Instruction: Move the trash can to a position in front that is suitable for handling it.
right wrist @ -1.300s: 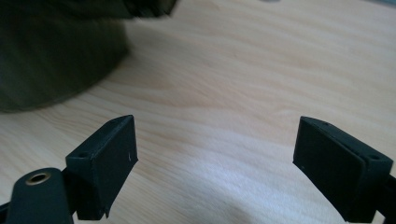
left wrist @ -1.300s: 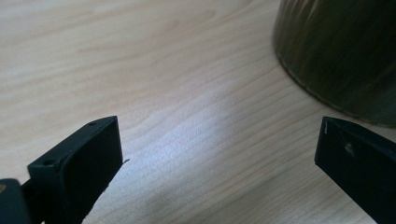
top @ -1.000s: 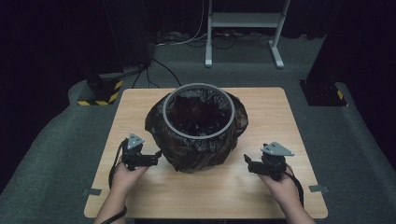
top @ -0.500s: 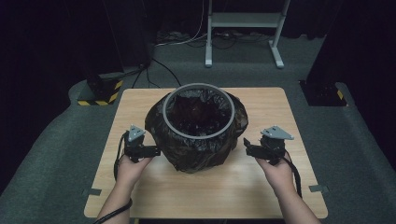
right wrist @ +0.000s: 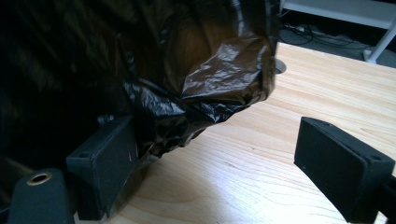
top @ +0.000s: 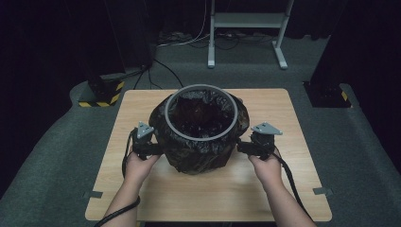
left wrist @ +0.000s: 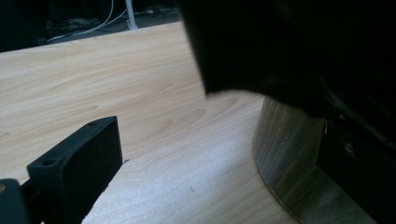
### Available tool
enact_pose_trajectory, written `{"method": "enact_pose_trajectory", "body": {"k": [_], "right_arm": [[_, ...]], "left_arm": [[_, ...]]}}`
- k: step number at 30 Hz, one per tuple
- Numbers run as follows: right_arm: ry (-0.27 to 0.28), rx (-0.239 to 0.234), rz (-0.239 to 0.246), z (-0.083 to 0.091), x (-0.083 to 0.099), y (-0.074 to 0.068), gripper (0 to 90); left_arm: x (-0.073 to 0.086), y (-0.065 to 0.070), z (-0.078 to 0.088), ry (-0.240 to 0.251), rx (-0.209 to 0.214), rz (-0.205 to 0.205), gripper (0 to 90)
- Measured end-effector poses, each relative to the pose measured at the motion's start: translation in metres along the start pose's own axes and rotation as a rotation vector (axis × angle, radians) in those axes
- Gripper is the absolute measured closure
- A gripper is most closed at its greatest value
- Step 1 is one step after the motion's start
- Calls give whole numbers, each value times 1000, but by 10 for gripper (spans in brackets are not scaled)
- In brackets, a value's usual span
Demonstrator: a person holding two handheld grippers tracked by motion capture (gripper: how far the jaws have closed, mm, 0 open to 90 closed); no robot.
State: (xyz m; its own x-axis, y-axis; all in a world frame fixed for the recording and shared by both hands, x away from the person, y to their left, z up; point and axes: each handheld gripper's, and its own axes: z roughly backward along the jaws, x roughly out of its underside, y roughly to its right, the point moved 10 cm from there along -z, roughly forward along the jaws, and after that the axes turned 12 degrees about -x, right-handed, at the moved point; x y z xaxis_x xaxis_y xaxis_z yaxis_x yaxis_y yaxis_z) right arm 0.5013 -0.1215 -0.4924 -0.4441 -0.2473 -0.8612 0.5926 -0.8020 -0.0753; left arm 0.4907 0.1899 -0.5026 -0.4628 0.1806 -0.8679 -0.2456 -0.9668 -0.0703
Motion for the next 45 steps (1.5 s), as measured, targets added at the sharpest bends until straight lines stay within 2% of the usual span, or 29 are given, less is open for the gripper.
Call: {"method": "enact_pose_trajectory", "body": {"k": [3, 5, 10, 14, 21, 28, 32, 37, 43, 45], "right_arm": [[10, -12, 15, -7, 0, -6, 131], [15, -20, 28, -10, 0, -9, 131], [29, -24, 18, -12, -1, -9, 142], [27, -27, 37, -11, -1, -7, 157], [35, -8, 39, -6, 1, -1, 205], [39, -3, 32, 2, 6, 4, 208], [47, 1, 15, 7, 9, 8, 221], [57, 18, 4, 15, 12, 13, 241], [67, 9, -1, 22, 14, 16, 239], [70, 2, -2, 23, 15, 16, 234]], "left_arm": [[-4, 3, 1, 17, -1, -15, 28], [-6, 3, 1, 23, 0, -7, 37], [-7, 4, 1, 36, 8, -17, 62], [-7, 8, 2, 29, 24, -14, 98], [-8, 18, 4, 36, 43, -52, 106], [-8, 31, 5, 19, 78, -53, 118], [-9, 39, 6, 15, 90, -74, 119], [-10, 49, 6, 20, 98, -111, 118], [-10, 55, 5, 15, 98, -109, 117], [-8, 55, 5, 1, 93, -125, 91]]}}
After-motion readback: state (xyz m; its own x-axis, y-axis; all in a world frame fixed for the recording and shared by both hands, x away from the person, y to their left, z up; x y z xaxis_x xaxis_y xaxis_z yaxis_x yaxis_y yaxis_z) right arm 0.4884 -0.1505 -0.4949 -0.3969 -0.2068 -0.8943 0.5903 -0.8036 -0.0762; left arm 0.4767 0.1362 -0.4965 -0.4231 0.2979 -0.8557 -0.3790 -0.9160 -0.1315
